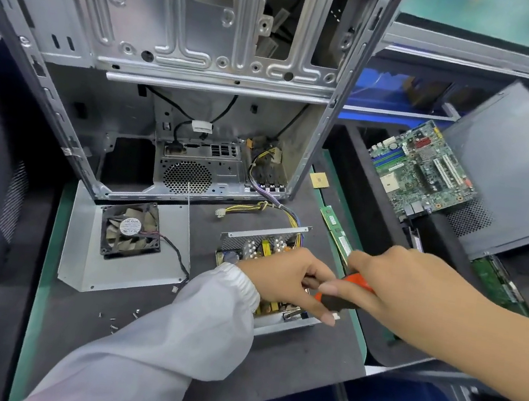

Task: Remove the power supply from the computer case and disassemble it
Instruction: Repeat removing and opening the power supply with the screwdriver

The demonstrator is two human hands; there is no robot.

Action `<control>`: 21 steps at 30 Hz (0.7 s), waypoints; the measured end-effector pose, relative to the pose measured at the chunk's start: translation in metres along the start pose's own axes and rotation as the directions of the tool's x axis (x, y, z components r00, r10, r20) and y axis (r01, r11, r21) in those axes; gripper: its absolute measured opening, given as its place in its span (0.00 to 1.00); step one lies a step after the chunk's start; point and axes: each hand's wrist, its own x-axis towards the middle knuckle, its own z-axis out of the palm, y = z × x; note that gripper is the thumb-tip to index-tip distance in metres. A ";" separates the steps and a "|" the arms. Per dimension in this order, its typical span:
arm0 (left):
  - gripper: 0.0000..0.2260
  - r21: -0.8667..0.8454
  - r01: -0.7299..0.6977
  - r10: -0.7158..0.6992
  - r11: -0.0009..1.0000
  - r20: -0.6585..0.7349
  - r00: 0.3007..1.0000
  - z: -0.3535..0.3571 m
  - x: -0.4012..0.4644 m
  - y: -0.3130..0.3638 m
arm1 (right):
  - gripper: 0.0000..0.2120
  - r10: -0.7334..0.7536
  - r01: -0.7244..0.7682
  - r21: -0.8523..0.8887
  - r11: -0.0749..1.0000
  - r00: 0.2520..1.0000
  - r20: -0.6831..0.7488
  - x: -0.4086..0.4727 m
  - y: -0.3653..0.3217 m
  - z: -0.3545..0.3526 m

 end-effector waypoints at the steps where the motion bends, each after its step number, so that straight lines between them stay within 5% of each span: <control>1: 0.19 0.002 -0.004 0.004 1.000 0.000 1.000 0.000 0.001 0.000 | 0.27 -0.012 0.012 -0.037 0.999 1.000 -0.012 0.000 -0.002 0.004; 4: 0.16 0.014 -0.008 0.009 1.000 -0.022 1.000 -0.001 0.001 -0.004 | 0.11 -0.128 0.128 -0.009 0.992 0.992 -0.009 -0.003 0.001 0.008; 7: 0.09 -0.005 -0.017 0.017 1.000 0.001 1.000 0.000 -0.002 -0.005 | 0.23 -0.210 0.204 0.087 0.975 0.976 0.066 -0.003 0.003 0.004; 9: 0.09 0.024 -0.026 0.027 0.999 -0.026 0.999 0.003 -0.003 -0.006 | 0.22 -0.215 0.200 0.137 0.970 0.971 0.105 -0.001 0.002 0.000; 13: 0.07 -0.018 0.040 -0.041 0.999 -0.067 0.997 0.004 -0.002 -0.009 | 0.31 -0.040 0.041 0.059 0.997 0.999 -0.015 0.003 -0.003 -0.005; 16: 0.08 0.005 0.027 -0.027 1.000 -0.039 0.999 0.001 -0.003 -0.009 | 0.24 -0.036 0.034 -0.069 0.997 0.999 -0.022 0.005 -0.007 0.000; 19: 0.05 -0.005 0.025 -0.025 1.000 -0.028 0.999 0.000 -0.002 -0.008 | 0.13 -0.155 0.154 0.042 0.987 0.988 0.023 -0.002 -0.001 0.002; 21: 0.07 -0.029 0.023 -0.024 0.999 -0.039 0.999 0.000 -0.001 -0.009 | 0.20 -0.231 0.217 0.182 0.959 0.971 0.060 -0.007 0.004 0.001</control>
